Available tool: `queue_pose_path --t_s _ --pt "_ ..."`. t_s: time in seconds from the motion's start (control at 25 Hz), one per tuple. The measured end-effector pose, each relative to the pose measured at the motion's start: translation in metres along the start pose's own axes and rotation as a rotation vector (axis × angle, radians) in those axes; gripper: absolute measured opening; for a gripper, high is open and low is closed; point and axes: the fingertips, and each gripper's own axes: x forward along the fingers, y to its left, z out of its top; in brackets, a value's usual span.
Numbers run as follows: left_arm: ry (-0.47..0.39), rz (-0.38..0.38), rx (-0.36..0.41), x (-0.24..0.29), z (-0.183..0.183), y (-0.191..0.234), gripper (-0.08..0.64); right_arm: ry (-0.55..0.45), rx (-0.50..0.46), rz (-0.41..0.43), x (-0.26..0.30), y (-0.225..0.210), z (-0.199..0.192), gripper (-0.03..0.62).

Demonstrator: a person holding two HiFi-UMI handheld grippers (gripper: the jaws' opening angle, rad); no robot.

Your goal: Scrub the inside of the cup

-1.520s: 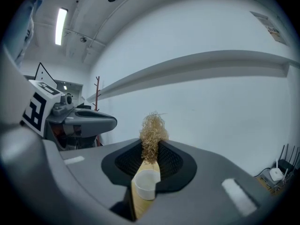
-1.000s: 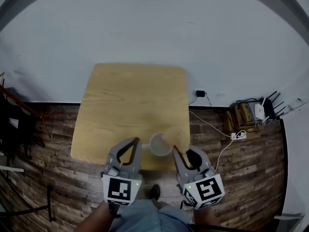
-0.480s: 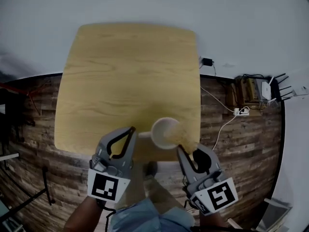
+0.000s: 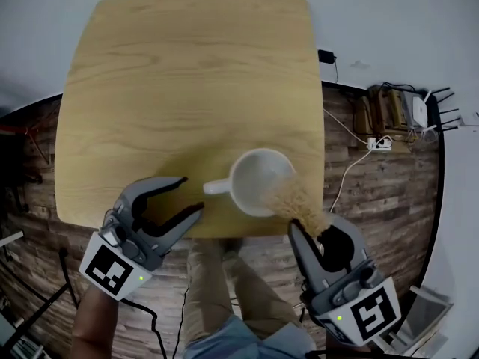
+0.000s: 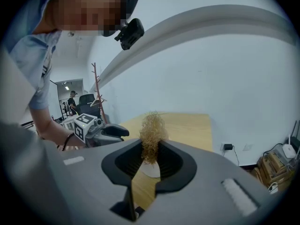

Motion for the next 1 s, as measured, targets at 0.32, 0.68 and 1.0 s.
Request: queue_pose_path --t_s 0.32,0.68,1.0 --pt "0.031 -0.205 0.087 0.032 -0.002 -0.012 0.199 0.028 0.004 -0.001 0.006 0.003 -0.01 0.077" --pt "0.132 -0.279 0.095 0.049 -0.014 -0.019 0.198 0.023 0.015 -0.022 0.009 0.0 -0.005 0.077" --pt "0.222 -0.246 0.131 0.052 -0.027 -0.023 0.119 0.033 0.026 -0.039 0.002 0.0 -0.007 0.077"
